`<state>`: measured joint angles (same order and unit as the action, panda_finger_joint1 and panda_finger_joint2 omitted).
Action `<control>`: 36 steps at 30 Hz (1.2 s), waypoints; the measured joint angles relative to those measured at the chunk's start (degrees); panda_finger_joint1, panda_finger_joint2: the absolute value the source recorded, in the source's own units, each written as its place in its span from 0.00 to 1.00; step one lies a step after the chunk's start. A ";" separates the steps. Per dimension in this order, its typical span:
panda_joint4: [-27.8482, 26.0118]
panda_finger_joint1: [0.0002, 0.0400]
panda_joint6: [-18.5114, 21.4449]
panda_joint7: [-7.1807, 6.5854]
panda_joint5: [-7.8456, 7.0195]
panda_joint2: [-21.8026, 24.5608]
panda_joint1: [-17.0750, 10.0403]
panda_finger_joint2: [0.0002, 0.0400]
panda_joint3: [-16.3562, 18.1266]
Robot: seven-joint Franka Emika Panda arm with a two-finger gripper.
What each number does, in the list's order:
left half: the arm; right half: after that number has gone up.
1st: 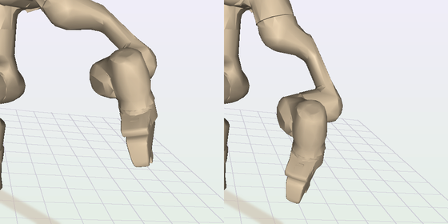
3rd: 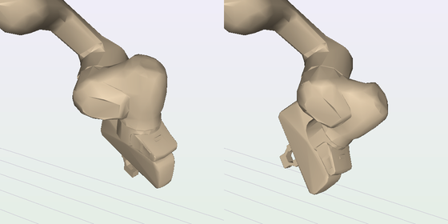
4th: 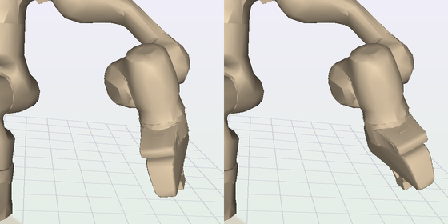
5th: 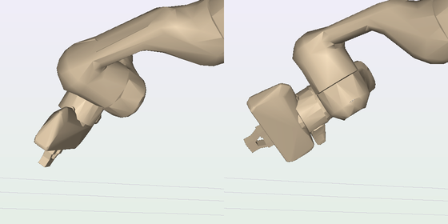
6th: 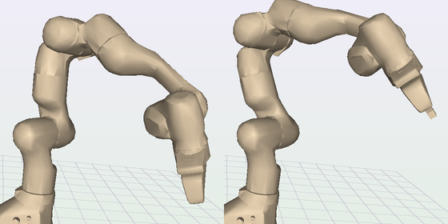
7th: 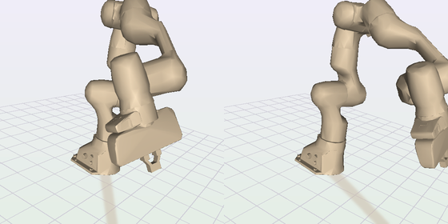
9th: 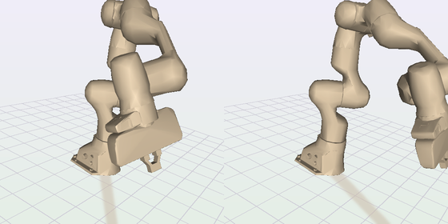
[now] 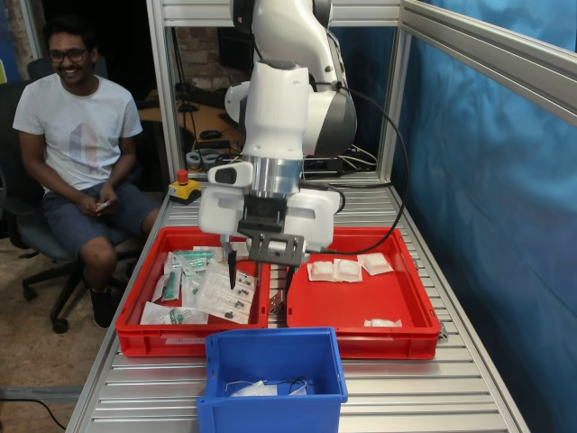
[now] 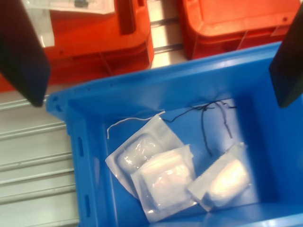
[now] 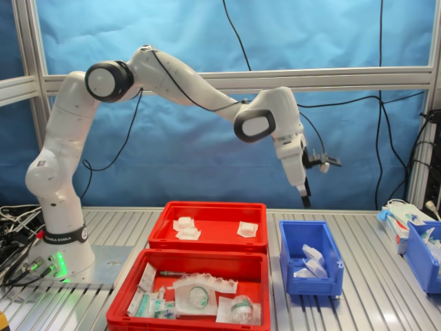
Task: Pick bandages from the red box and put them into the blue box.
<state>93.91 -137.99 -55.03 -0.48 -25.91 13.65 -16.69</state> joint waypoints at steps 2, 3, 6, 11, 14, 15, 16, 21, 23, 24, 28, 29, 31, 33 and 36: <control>0.57 1.00 0.07 0.00 0.00 1.35 0.16 1.00 0.00; 1.41 1.00 0.12 0.00 0.00 2.84 0.36 1.00 0.01; 3.86 1.00 0.22 0.00 0.00 6.48 0.90 1.00 0.03; 6.92 1.00 0.36 0.00 0.00 10.30 1.49 1.00 0.14; 7.78 1.00 0.43 0.00 0.00 11.40 1.51 1.00 0.32; 8.17 1.00 0.47 0.00 0.00 11.95 1.51 1.00 0.43; 8.53 1.00 0.55 0.00 0.00 12.47 1.49 1.00 0.57; 10.25 1.00 3.40 0.00 0.00 15.86 0.28 1.00 3.19; 10.48 1.00 5.32 0.00 0.00 16.74 -0.37 1.00 4.30; 10.56 1.00 6.33 0.00 0.00 17.16 -0.70 1.00 4.86; 11.04 1.00 11.30 0.00 0.00 19.30 -2.20 1.00 7.52; 11.19 1.00 12.54 0.00 0.00 19.84 -2.62 1.00 8.21; 11.31 1.00 13.50 0.00 0.00 20.28 -2.93 1.00 8.73; 11.46 1.00 14.58 0.00 0.00 20.73 -3.35 1.00 9.35; 11.68 1.00 15.33 0.00 0.00 21.01 -3.69 1.00 9.81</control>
<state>105.58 -122.66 -55.03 -0.48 -4.90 9.96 -6.88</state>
